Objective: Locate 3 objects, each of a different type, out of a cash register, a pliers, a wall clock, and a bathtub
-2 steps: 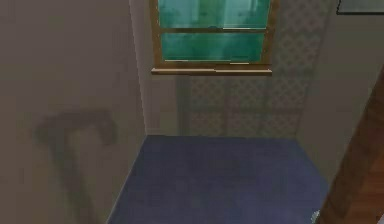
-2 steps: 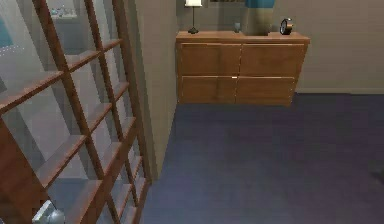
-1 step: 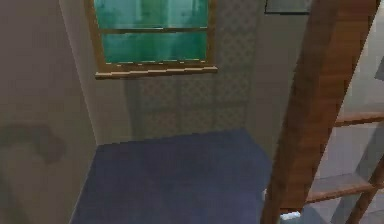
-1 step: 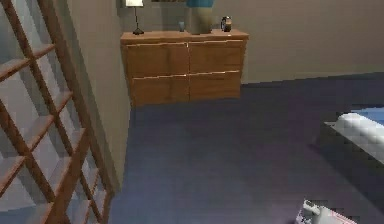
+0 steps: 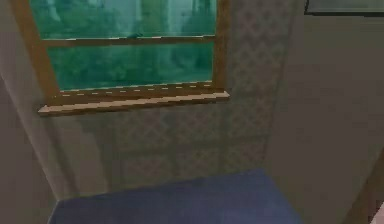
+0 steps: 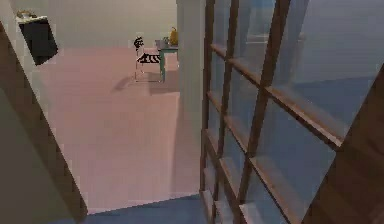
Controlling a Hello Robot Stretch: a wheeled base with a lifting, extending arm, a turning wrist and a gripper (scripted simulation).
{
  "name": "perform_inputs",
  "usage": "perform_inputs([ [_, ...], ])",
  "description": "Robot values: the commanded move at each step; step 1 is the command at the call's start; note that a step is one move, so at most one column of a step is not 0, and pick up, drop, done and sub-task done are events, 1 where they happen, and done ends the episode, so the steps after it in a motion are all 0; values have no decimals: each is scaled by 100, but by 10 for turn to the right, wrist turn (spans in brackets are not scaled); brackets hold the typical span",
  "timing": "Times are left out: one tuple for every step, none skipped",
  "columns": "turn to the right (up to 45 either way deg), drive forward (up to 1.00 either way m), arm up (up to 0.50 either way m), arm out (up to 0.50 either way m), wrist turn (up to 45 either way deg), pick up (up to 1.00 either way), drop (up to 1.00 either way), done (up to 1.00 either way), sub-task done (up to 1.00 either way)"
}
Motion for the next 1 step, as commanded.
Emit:
perform_inputs([
  [450, 0, 0, 0, 0, 0, 0, 0, 0],
])
